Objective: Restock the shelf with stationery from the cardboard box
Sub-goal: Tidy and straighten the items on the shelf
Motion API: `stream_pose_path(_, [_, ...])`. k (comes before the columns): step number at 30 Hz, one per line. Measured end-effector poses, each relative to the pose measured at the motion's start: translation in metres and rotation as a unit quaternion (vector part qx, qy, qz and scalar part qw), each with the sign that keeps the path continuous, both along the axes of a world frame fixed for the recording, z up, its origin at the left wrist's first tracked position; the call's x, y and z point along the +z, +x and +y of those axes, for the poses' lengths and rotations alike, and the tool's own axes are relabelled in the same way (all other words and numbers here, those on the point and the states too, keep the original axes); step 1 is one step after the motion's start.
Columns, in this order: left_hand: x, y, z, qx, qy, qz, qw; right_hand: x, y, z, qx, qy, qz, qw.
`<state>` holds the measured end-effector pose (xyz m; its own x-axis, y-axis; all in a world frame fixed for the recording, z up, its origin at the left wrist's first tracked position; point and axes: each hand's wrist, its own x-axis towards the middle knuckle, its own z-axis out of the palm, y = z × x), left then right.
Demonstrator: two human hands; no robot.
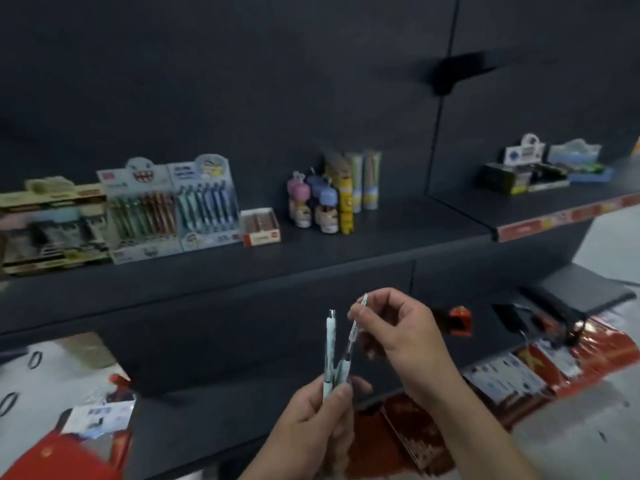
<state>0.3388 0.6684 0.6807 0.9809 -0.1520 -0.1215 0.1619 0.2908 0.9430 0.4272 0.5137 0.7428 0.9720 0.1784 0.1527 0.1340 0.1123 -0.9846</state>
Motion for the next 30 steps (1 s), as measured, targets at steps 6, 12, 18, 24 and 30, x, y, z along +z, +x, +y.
stream_pose_path(6, [0.013,0.05,0.08,0.068,0.018,-0.017,0.997,0.015,0.054,0.083,0.008,-0.005,-0.051,0.999])
stream_pose_path(12, [0.018,0.115,0.141,0.107,0.039,-0.035,0.993,0.022,0.133,0.14,0.117,0.002,-0.083,0.99])
stream_pose_path(18, [0.023,0.176,0.191,0.194,0.024,-0.025,0.98,0.033,0.215,0.193,0.074,0.026,-0.123,0.989])
stream_pose_path(24, [0.026,0.204,0.253,0.256,-0.068,-0.013,0.964,0.046,0.282,0.239,-0.007,-0.012,-0.161,0.987])
stream_pose_path(30, [0.037,0.226,0.317,0.249,-0.002,-0.048,0.967,0.055,0.304,0.294,-0.055,-0.068,-0.213,0.973])
